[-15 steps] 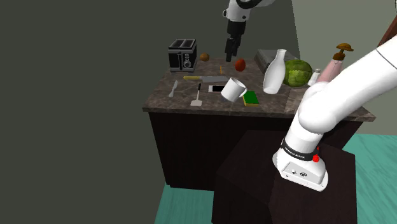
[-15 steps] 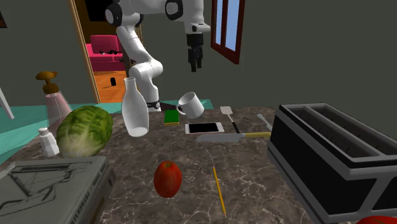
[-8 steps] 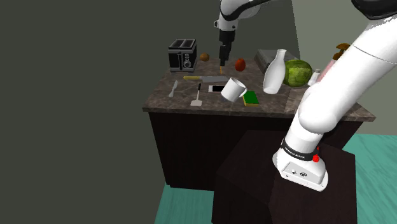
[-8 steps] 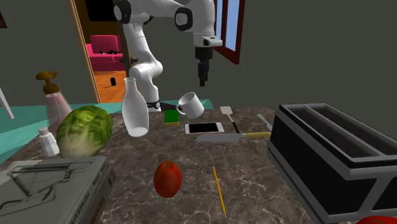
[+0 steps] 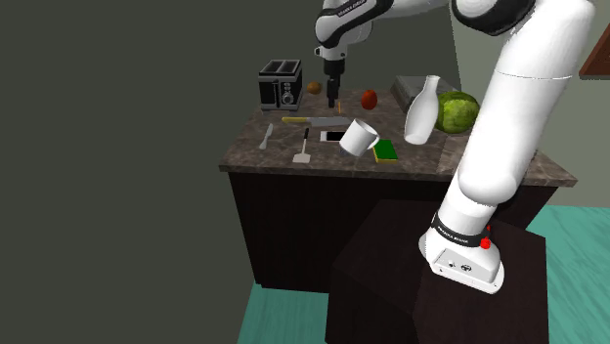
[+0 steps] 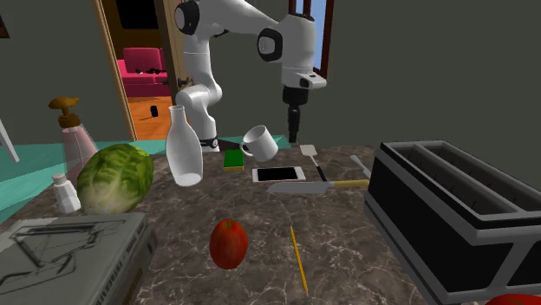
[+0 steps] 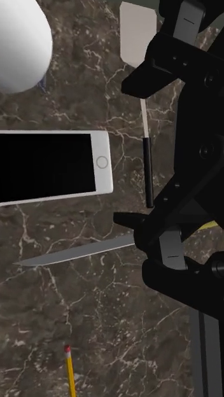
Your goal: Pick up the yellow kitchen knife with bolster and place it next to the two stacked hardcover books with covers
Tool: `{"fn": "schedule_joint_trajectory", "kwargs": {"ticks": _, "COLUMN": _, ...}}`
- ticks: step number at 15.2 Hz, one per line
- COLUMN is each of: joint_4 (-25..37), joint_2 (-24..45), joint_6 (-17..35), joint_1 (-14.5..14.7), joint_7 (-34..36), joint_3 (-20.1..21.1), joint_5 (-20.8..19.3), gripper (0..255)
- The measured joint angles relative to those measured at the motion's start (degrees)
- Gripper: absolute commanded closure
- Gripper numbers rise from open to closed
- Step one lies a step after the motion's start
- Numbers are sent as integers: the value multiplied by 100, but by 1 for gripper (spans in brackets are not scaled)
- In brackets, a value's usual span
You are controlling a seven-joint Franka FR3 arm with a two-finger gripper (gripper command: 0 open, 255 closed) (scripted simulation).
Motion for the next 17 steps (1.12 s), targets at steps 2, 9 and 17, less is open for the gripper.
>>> {"fn": "schedule_joint_trajectory", "kwargs": {"ticks": 2, "joint_4": 353, "joint_2": 494, "joint_6": 56, "joint_1": -68, "joint_7": -295, "joint_3": -22, "joint_5": 141, "gripper": 0}}
{"fn": "schedule_joint_trajectory", "kwargs": {"ticks": 9, "joint_4": 2225, "joint_2": 2393, "joint_6": -209, "joint_1": -449, "joint_7": -1133, "joint_3": 107, "joint_5": 583, "gripper": 0}}
{"fn": "schedule_joint_trajectory", "kwargs": {"ticks": 17, "joint_4": 2773, "joint_2": 3169, "joint_6": -65, "joint_1": -641, "joint_7": -1405, "joint_3": 206, "joint_5": 707, "gripper": 0}}
